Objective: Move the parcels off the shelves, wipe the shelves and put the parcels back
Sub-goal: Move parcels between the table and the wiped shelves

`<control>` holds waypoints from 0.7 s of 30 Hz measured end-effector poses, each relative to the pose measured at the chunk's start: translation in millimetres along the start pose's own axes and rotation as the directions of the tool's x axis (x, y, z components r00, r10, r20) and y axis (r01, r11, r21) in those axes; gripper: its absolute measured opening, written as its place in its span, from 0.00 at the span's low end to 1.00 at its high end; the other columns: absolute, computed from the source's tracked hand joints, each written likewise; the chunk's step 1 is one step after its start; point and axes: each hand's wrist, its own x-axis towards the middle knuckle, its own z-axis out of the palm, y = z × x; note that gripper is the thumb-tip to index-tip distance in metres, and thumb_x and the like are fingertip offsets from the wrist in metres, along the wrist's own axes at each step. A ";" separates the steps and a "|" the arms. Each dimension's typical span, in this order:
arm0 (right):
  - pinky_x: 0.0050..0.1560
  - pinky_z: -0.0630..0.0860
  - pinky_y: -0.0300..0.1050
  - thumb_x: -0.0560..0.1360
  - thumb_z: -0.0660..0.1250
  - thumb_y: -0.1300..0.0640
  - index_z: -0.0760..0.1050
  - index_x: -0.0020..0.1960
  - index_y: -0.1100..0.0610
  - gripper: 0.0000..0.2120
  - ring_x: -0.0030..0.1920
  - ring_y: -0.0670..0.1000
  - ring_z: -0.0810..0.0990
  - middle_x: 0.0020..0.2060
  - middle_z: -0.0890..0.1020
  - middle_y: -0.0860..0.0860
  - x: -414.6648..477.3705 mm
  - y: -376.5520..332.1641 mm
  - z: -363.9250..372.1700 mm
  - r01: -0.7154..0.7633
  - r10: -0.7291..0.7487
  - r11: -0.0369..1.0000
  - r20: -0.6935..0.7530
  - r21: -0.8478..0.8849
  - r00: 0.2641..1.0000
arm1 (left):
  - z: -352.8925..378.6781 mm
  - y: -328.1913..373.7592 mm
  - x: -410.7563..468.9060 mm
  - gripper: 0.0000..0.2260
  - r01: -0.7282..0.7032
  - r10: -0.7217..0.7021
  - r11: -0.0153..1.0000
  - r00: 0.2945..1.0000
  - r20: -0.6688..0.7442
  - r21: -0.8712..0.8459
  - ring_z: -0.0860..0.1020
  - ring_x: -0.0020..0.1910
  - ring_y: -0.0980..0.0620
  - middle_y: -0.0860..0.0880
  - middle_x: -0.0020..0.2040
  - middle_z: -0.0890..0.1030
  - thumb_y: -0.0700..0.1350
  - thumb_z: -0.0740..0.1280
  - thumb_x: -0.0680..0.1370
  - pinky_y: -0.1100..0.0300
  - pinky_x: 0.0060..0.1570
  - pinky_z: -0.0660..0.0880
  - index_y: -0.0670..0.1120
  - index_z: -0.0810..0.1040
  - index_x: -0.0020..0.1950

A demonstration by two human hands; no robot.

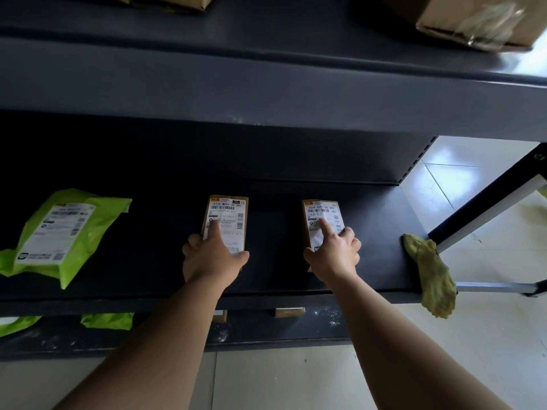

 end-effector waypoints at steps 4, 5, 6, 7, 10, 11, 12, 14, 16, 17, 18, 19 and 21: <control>0.68 0.62 0.57 0.73 0.68 0.45 0.59 0.71 0.44 0.30 0.69 0.62 0.58 0.70 0.58 0.61 1.1 0.8 -0.4 0.037 -0.037 0.998 0.016 -0.042 0.999 | -1.0 -5.7 -1.1 0.45 -0.011 0.011 1.000 1.000 0.028 0.002 0.63 0.66 0.41 0.41 0.68 0.61 0.65 0.70 0.68 0.49 0.54 0.71 0.55 0.49 0.77; 0.70 0.59 0.58 0.73 0.68 0.43 0.58 0.72 0.44 0.32 0.72 0.63 0.55 0.72 0.54 0.63 0.2 1.2 -1.1 0.049 -0.047 0.997 0.026 -0.064 0.999 | -1.3 -7.0 -2.2 0.46 -0.009 0.009 1.000 0.999 0.036 -0.009 0.63 0.66 0.40 0.41 0.69 0.61 0.65 0.71 0.68 0.48 0.55 0.71 0.55 0.48 0.77; 0.72 0.55 0.59 0.73 0.67 0.41 0.56 0.74 0.44 0.34 0.74 0.63 0.51 0.74 0.51 0.64 -1.0 1.5 -2.3 0.058 -0.056 0.995 0.033 -0.084 0.998 | -1.9 -7.5 -3.7 0.46 -0.005 0.006 1.000 0.999 0.040 -0.026 0.63 0.66 0.40 0.41 0.69 0.61 0.65 0.71 0.68 0.47 0.56 0.71 0.56 0.48 0.77; 0.72 0.53 0.59 0.73 0.66 0.39 0.54 0.75 0.44 0.36 0.75 0.63 0.48 0.75 0.49 0.64 -2.9 1.8 -3.8 0.068 -0.065 0.993 0.035 -0.098 0.997 | -3.0 -7.4 -5.7 0.46 0.000 0.002 0.999 0.999 0.044 -0.041 0.63 0.66 0.40 0.41 0.69 0.61 0.64 0.71 0.67 0.46 0.57 0.71 0.56 0.48 0.77; 0.73 0.48 0.58 0.75 0.65 0.39 0.54 0.76 0.45 0.35 0.76 0.62 0.45 0.76 0.48 0.63 -11.9 0.8 -10.3 0.112 -0.109 0.987 0.031 -0.116 0.994 | -9.6 -5.1 -14.6 0.45 0.013 -0.012 1.000 0.999 0.031 -0.026 0.64 0.66 0.40 0.41 0.69 0.62 0.64 0.71 0.68 0.45 0.58 0.70 0.54 0.50 0.76; 0.74 0.48 0.57 0.75 0.64 0.40 0.55 0.76 0.45 0.34 0.76 0.61 0.45 0.76 0.48 0.62 -18.2 -0.7 -14.5 0.129 -0.126 0.985 0.038 -0.114 0.991 | -15.3 -5.0 -20.2 0.43 0.015 -0.015 1.000 0.999 0.029 -0.007 0.65 0.66 0.40 0.42 0.69 0.63 0.63 0.71 0.69 0.46 0.58 0.70 0.53 0.52 0.76; 0.74 0.48 0.57 0.76 0.64 0.42 0.56 0.76 0.45 0.32 0.76 0.61 0.45 0.77 0.48 0.61 -24.0 -1.9 -17.5 0.144 -0.141 0.985 0.043 -0.100 0.989 | -20.1 -4.4 -24.4 0.41 0.015 -0.015 1.000 0.999 0.028 0.010 0.65 0.65 0.41 0.42 0.68 0.64 0.63 0.70 0.70 0.46 0.58 0.69 0.52 0.53 0.76; 0.74 0.48 0.57 0.77 0.64 0.44 0.57 0.75 0.45 0.30 0.76 0.60 0.45 0.77 0.49 0.60 -39.4 -6.8 -25.8 0.179 -0.174 0.981 0.068 -0.078 0.982 | -34.0 -6.5 -34.6 0.35 0.023 -0.024 0.999 0.999 0.023 0.040 0.67 0.64 0.41 0.43 0.67 0.68 0.60 0.68 0.73 0.48 0.57 0.69 0.50 0.58 0.74; 0.74 0.49 0.56 0.78 0.63 0.45 0.58 0.76 0.45 0.29 0.77 0.59 0.46 0.77 0.51 0.58 -56.4 -13.3 -35.5 0.211 -0.202 0.975 0.106 -0.075 0.974 | -49.9 -11.7 -46.1 0.26 0.023 -0.024 0.999 0.999 0.030 0.042 0.71 0.62 0.42 0.44 0.64 0.72 0.57 0.65 0.75 0.50 0.56 0.72 0.48 0.67 0.70; 0.74 0.50 0.55 0.78 0.62 0.45 0.58 0.76 0.46 0.29 0.77 0.58 0.48 0.77 0.53 0.56 -66.2 -18.4 -42.0 0.225 -0.215 0.972 0.126 -0.071 0.968 | -59.9 -15.7 -53.3 0.23 0.023 -0.024 1.000 0.998 0.058 0.016 0.73 0.61 0.43 0.44 0.63 0.74 0.56 0.64 0.76 0.51 0.56 0.73 0.48 0.70 0.68; 0.74 0.52 0.53 0.78 0.62 0.46 0.58 0.76 0.47 0.28 0.76 0.58 0.50 0.77 0.55 0.55 -75.1 -22.8 -47.9 0.240 -0.229 0.969 0.141 -0.064 0.963 | -68.8 -20.3 -60.5 0.21 0.023 -0.021 1.000 0.995 0.098 -0.017 0.74 0.60 0.44 0.45 0.63 0.76 0.54 0.64 0.77 0.53 0.55 0.74 0.47 0.71 0.67; 0.73 0.55 0.53 0.79 0.62 0.46 0.59 0.76 0.48 0.28 0.76 0.57 0.52 0.76 0.56 0.55 -85.2 -27.5 -54.2 0.257 -0.246 0.965 0.158 -0.049 0.956 | -78.9 -25.7 -70.0 0.19 0.026 -0.020 0.999 0.989 0.146 -0.045 0.76 0.59 0.45 0.45 0.62 0.77 0.53 0.64 0.78 0.55 0.54 0.74 0.46 0.73 0.66; 0.74 0.57 0.52 0.79 0.61 0.48 0.61 0.76 0.49 0.26 0.75 0.57 0.54 0.76 0.59 0.54 -105.6 -39.3 -67.2 0.290 -0.282 0.957 0.196 -0.011 0.939 | -102.0 -40.7 -89.6 0.13 0.020 -0.007 0.998 0.981 0.193 -0.064 0.78 0.56 0.46 0.44 0.58 0.80 0.52 0.64 0.78 0.56 0.54 0.75 0.45 0.78 0.57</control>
